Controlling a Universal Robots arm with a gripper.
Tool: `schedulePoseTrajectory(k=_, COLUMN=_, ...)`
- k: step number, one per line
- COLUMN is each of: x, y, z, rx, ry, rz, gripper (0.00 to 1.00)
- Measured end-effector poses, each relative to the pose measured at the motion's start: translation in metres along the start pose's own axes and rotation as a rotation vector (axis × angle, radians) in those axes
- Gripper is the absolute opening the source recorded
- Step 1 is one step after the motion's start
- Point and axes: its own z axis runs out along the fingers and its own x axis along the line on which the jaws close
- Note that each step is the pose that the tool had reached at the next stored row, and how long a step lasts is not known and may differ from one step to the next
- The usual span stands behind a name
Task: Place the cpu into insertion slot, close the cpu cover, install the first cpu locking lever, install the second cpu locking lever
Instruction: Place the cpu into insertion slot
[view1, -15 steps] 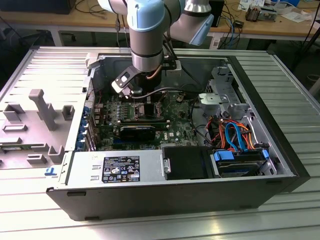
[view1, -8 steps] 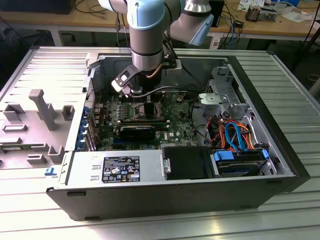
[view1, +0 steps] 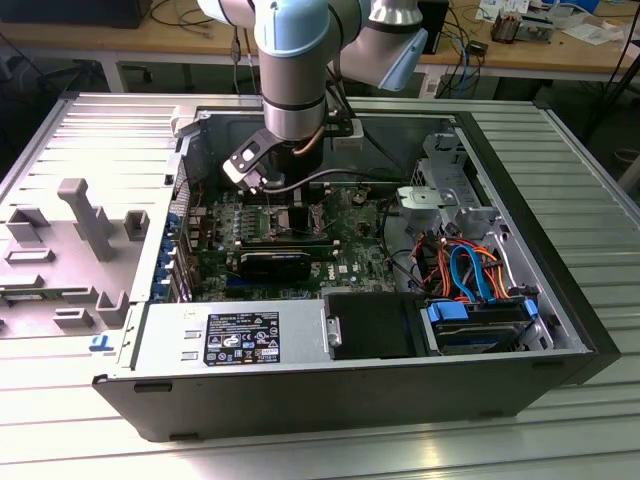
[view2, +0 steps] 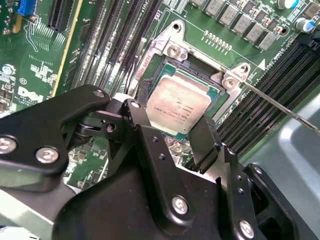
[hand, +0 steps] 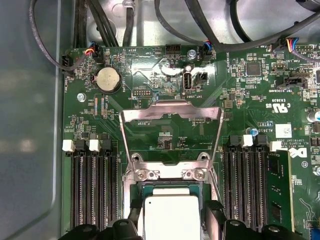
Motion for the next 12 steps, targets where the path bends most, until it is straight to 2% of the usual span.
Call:
schedulePoseTrajectory(k=3, x=0.0, y=0.0, z=0.0, rx=0.0, ry=-0.0008, rz=0.0, gripper=0.6)
schedulePoseTrajectory(k=5, x=0.0, y=0.0, z=-0.0001, rx=0.0001, ry=-0.0013, rz=0.0, gripper=0.53)
schedulePoseTrajectory(k=12, x=0.0012, y=0.0006, z=0.0, rx=0.0018, ry=-0.0014, rz=0.0, gripper=0.53)
